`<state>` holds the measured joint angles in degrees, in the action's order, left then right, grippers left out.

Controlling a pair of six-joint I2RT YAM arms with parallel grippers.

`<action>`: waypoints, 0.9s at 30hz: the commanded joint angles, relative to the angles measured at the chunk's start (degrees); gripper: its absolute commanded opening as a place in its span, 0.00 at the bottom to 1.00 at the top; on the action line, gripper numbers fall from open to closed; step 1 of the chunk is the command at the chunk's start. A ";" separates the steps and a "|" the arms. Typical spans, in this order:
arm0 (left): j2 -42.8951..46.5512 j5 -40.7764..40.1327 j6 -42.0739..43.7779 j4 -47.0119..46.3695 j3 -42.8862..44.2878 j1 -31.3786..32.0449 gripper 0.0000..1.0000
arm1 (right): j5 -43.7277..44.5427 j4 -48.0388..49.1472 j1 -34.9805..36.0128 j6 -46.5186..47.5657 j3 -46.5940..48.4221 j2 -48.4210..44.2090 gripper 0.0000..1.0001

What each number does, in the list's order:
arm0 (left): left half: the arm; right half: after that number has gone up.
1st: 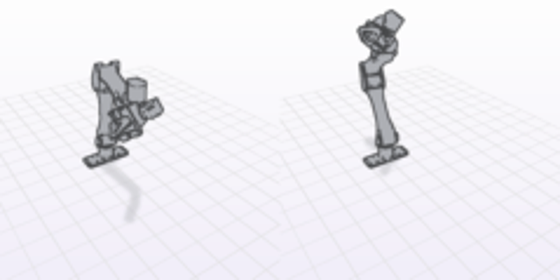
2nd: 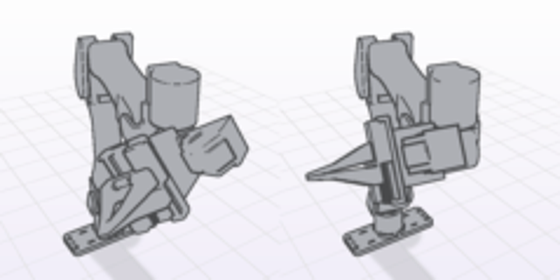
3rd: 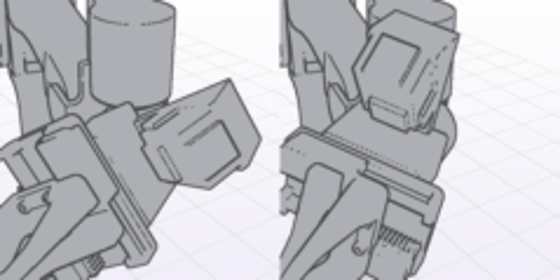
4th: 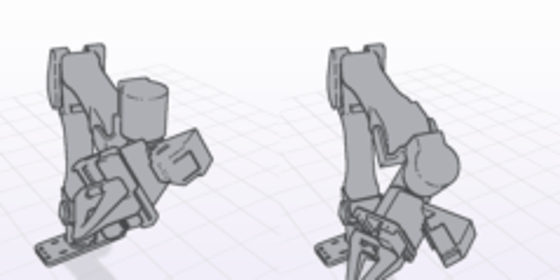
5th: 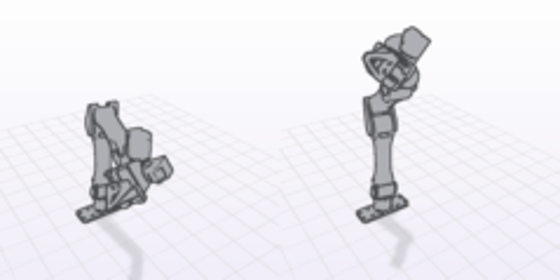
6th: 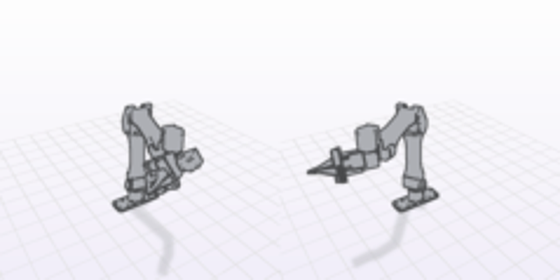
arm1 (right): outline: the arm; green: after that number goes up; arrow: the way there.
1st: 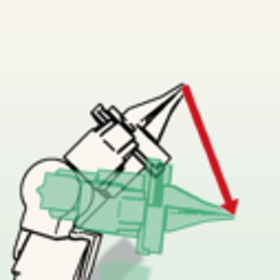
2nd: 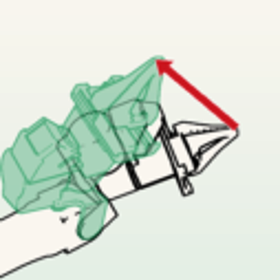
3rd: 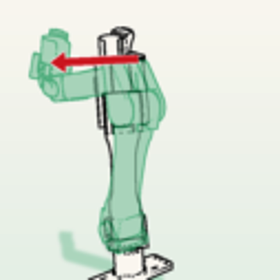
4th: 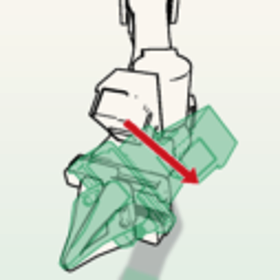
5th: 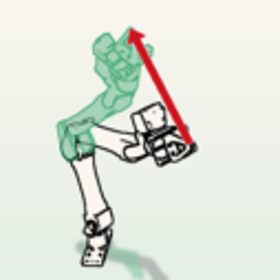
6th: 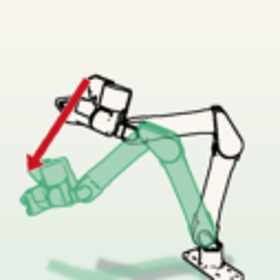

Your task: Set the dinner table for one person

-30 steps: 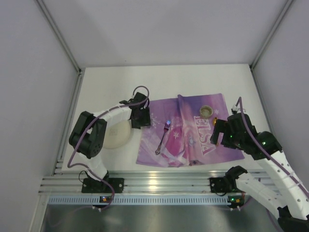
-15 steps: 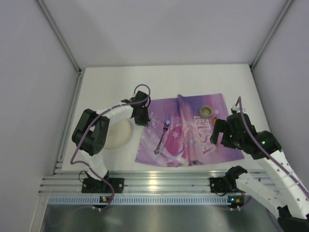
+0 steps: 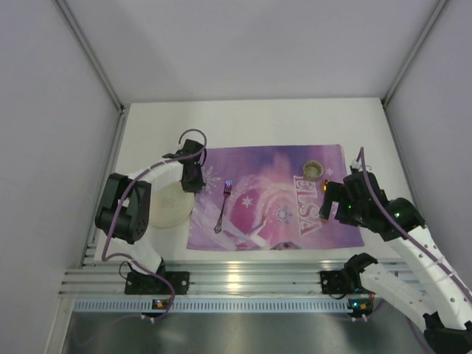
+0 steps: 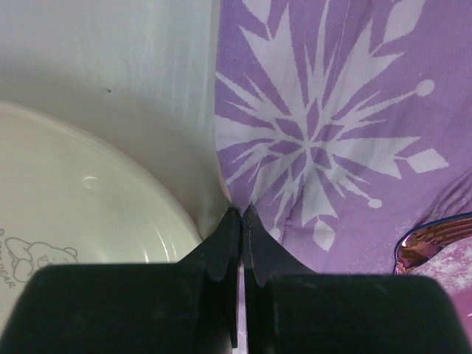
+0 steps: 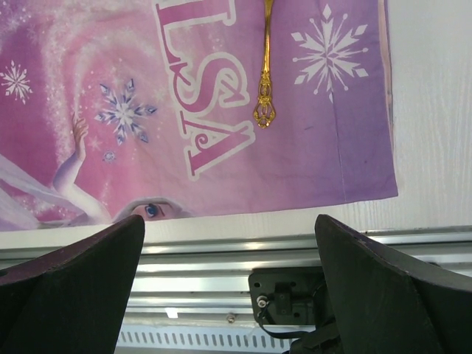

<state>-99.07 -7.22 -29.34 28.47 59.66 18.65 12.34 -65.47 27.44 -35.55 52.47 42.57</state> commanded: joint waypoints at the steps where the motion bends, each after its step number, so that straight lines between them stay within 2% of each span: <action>1: 0.71 -4.73 2.71 5.02 -2.61 -1.60 0.00 | -0.03 2.19 -0.90 0.66 0.53 0.50 1.00; 5: 2.03 -5.17 3.33 5.37 -3.41 -2.39 0.00 | -0.21 2.37 -0.81 1.01 0.18 0.41 1.00; 6: 2.38 -5.17 3.33 5.54 -3.41 -2.40 0.05 | -0.21 2.45 -0.90 1.01 0.09 0.41 1.00; 7: 2.73 -5.08 3.33 5.72 -3.15 -2.40 0.14 | -0.21 2.54 -0.81 1.10 0.00 0.41 1.00; 8: 3.70 -4.82 3.15 5.89 -2.97 -2.40 0.38 | -0.38 2.54 -0.81 1.10 -0.08 0.41 1.00; 11: 6.77 -5.60 2.36 7.12 -1.13 -2.40 0.61 | -0.73 2.89 -0.90 1.19 -0.35 0.41 1.00; 15: 9.15 -8.06 2.89 11.07 5.27 -2.40 0.67 | -1.26 3.33 -0.90 1.27 -0.79 0.59 1.00; 19: 9.51 -12.10 3.68 15.65 9.76 -2.40 0.67 | -1.53 3.69 -0.90 1.36 -0.96 0.59 1.00; 23: 10.56 -15.36 3.59 18.81 9.95 -2.48 0.67 | -1.53 3.77 -0.90 1.54 -0.88 0.50 1.00; 27: 10.91 -18.44 2.98 19.61 5.84 -2.40 0.66 | -1.53 3.86 -0.81 1.62 -1.14 0.15 1.00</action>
<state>-89.60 -21.47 -26.61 44.25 68.10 16.47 10.87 -64.05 27.44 -34.85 51.37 43.18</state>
